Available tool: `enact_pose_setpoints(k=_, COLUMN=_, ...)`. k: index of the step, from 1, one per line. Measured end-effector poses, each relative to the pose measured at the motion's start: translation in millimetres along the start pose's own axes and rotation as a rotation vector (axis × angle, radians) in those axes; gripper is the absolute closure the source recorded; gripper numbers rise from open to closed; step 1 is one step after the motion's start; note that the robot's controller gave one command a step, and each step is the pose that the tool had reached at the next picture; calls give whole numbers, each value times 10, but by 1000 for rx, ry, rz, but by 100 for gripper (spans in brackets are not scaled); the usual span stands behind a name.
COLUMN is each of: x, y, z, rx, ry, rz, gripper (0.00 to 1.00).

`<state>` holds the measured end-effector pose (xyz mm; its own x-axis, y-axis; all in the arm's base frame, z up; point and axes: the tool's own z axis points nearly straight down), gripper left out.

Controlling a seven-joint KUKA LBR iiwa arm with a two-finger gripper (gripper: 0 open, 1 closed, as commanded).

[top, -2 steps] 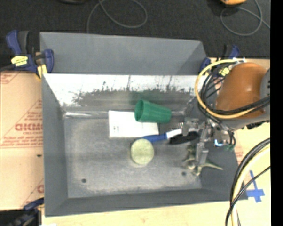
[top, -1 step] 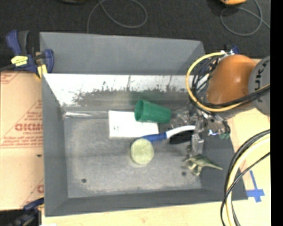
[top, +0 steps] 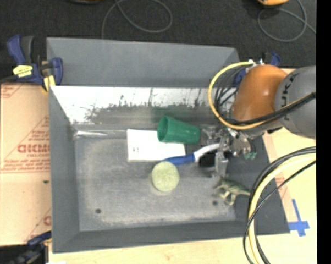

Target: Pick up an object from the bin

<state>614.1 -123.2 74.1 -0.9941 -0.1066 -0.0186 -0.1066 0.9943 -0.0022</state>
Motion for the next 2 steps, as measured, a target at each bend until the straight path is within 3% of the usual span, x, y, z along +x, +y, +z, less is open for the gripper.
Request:
enact_pose_setpoints(k=1, x=-104, y=-106, z=24, rx=0, ry=11, rz=-102, gripper=100)
enact_pose_setpoints(k=2, x=-104, y=-106, z=24, rx=0, ry=11, rz=-102, gripper=100)
